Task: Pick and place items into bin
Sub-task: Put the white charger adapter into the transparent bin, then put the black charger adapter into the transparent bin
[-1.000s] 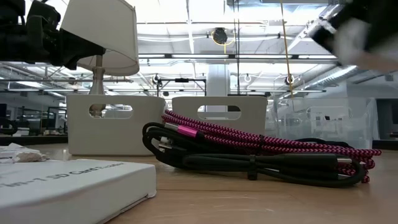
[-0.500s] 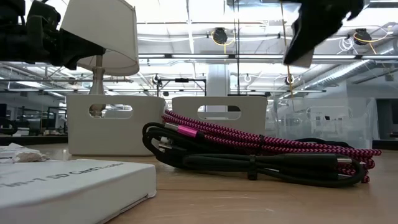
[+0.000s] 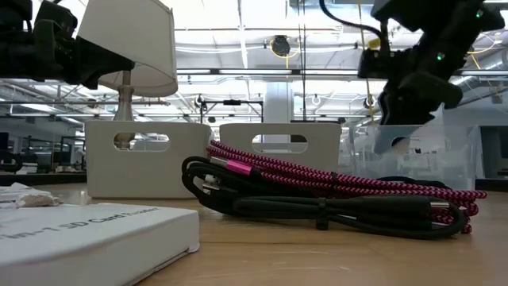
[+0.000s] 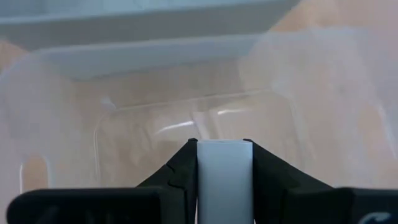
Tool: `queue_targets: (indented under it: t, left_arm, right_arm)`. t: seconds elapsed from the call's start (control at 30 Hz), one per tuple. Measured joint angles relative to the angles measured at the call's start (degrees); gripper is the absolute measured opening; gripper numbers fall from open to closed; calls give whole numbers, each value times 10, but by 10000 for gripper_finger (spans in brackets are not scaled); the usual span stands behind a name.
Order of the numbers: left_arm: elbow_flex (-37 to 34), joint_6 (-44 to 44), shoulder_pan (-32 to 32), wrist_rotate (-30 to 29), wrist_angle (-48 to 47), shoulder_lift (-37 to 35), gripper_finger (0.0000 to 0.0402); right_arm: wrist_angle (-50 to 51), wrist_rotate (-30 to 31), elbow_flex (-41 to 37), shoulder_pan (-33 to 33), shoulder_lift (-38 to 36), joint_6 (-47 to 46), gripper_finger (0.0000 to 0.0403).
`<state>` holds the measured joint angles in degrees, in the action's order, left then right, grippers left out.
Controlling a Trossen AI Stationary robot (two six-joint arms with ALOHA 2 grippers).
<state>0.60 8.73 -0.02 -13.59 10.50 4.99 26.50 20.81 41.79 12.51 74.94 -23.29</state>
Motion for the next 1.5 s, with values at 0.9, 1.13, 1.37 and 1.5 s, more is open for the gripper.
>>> queue_targets:
  t: [0.9,1.13,1.37,1.5]
  left_arm:
    - [0,0,0,0,0,0,35]
    - [0,0,0,0,-2,0,35]
    - [0,-20,0,0,-22,0,35]
    - [0,-30,0,1,-22,0,35]
  right_arm:
    - [21,-77,37,-3,-29,5,159]
    - [56,-171,133,92,-57,-12,164]
    - [8,-180,142,234,-29,-151,170]
    - [7,-169,142,289,12,-224,189]
